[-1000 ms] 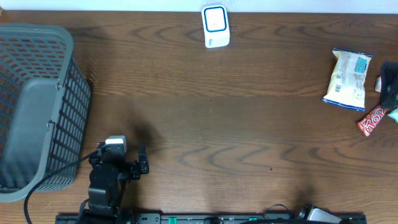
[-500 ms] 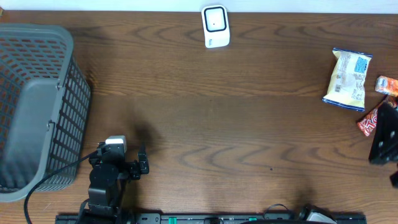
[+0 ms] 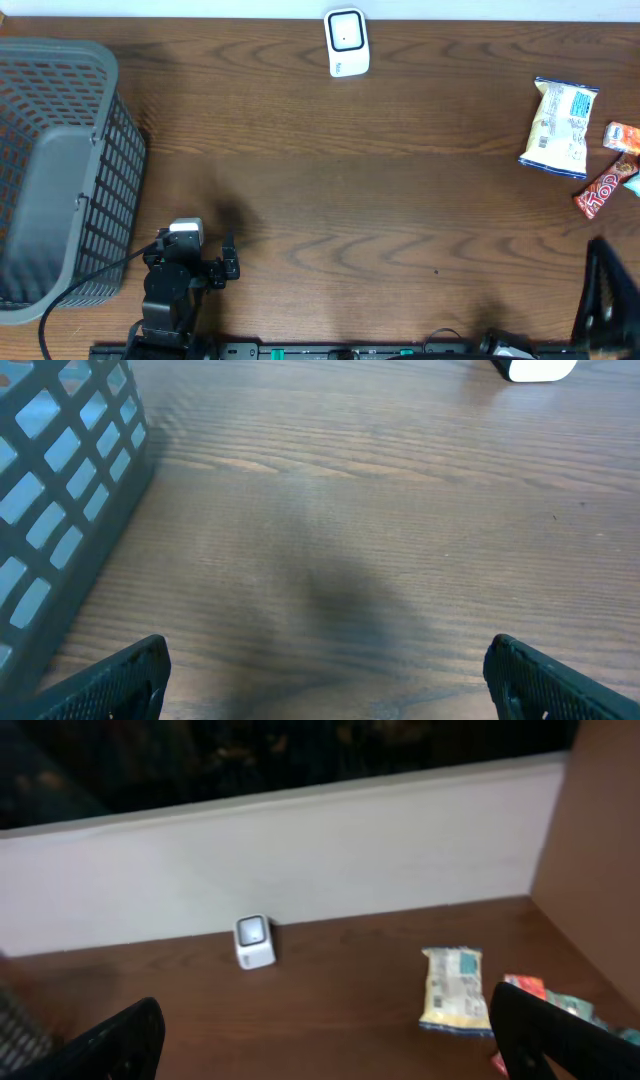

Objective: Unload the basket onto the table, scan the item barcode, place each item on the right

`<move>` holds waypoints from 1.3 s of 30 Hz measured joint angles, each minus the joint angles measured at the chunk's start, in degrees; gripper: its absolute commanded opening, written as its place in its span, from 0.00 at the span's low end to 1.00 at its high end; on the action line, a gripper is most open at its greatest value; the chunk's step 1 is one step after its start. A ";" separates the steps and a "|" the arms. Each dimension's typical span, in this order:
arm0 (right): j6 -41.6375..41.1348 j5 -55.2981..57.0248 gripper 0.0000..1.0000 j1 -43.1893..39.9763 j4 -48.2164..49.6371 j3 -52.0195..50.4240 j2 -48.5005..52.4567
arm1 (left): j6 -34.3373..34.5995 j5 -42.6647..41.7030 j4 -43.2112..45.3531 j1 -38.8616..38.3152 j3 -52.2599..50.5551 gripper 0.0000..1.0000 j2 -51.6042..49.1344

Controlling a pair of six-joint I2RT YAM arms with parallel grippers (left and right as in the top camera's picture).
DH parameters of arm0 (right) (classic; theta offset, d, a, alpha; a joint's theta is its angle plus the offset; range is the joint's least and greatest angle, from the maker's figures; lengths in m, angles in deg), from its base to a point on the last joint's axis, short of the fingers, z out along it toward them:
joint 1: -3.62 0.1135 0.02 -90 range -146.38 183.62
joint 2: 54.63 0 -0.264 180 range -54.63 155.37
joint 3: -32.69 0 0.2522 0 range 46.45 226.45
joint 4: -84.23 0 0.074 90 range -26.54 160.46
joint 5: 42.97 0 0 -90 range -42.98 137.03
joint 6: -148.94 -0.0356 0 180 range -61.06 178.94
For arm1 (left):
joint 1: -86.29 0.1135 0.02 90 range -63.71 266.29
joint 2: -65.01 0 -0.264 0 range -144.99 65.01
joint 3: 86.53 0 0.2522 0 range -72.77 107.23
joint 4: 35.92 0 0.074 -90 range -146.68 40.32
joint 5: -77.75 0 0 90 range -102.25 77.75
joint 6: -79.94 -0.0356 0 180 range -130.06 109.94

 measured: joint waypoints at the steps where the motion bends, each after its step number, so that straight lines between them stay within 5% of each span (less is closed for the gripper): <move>1: 0.00 0.13 0.99 0.79 0.13 0.00 -0.52 | 0.00 0.00 0.00 0.00 0.00 0.99 0.00; 12: 0.00 0.70 0.99 3.61 6.69 -6.29 -6.14 | 0.00 0.00 0.00 0.00 0.00 0.99 0.00; 39: -0.20 1.16 0.99 11.58 47.30 -73.24 -31.98 | 0.00 0.02 0.00 0.00 0.00 0.99 0.00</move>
